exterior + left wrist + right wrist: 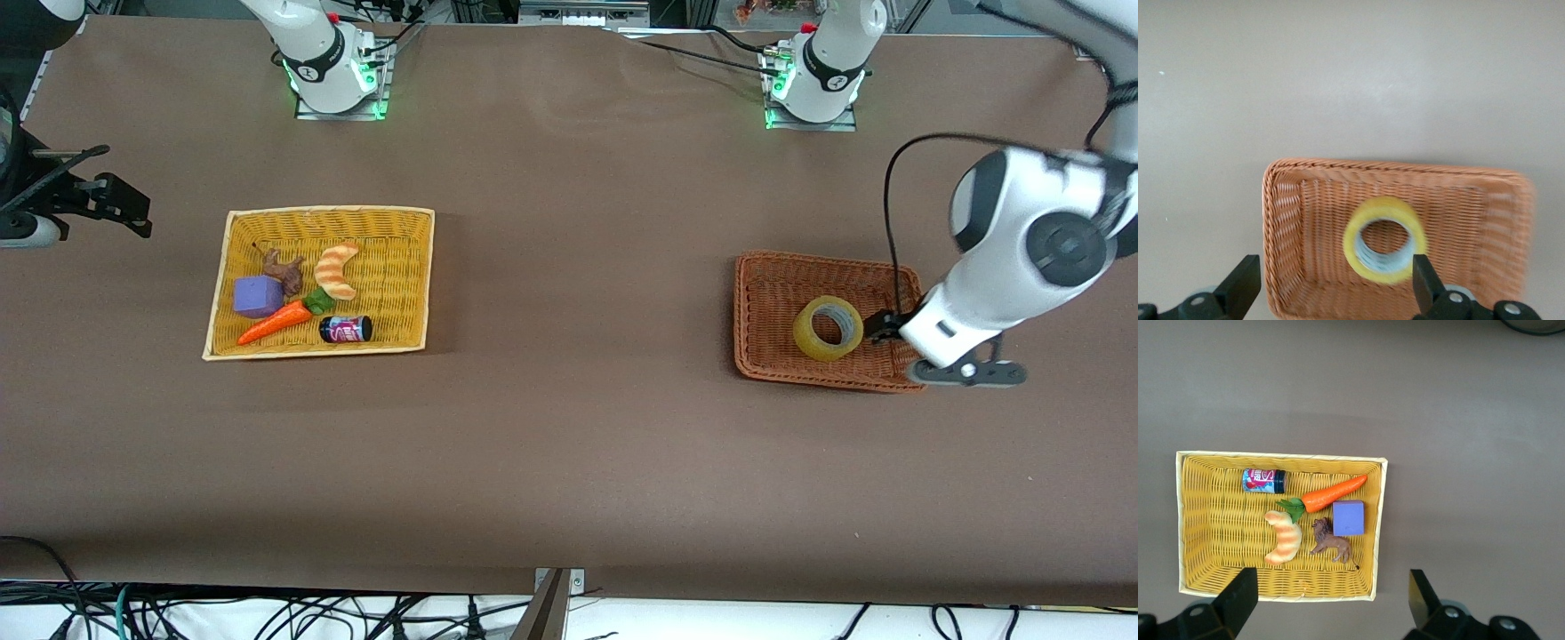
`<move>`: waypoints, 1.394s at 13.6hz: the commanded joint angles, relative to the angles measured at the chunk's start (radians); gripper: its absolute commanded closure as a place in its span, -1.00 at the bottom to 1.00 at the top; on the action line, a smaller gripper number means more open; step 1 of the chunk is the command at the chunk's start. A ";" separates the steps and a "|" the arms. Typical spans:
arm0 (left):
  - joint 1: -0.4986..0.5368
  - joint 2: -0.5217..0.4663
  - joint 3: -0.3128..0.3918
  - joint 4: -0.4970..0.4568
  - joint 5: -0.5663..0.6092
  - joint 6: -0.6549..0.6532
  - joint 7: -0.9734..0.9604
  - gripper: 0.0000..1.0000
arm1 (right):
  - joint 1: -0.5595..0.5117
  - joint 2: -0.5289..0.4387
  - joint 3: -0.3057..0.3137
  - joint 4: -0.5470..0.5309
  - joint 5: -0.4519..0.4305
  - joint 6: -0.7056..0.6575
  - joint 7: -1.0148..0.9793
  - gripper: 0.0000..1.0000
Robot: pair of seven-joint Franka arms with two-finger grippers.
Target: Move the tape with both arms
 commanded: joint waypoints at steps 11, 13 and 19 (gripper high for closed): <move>-0.205 -0.262 0.275 -0.067 -0.145 -0.140 0.217 -1.00 | 0.003 0.010 -0.002 0.022 0.013 -0.010 -0.001 -1.00; -0.201 -0.254 0.275 -0.043 -0.145 -0.148 0.228 -1.00 | 0.003 0.010 -0.002 0.022 0.013 -0.010 -0.001 -1.00; -0.193 -0.183 0.274 0.071 -0.147 -0.222 0.225 -1.00 | 0.003 0.012 -0.002 0.022 0.013 -0.010 -0.007 -1.00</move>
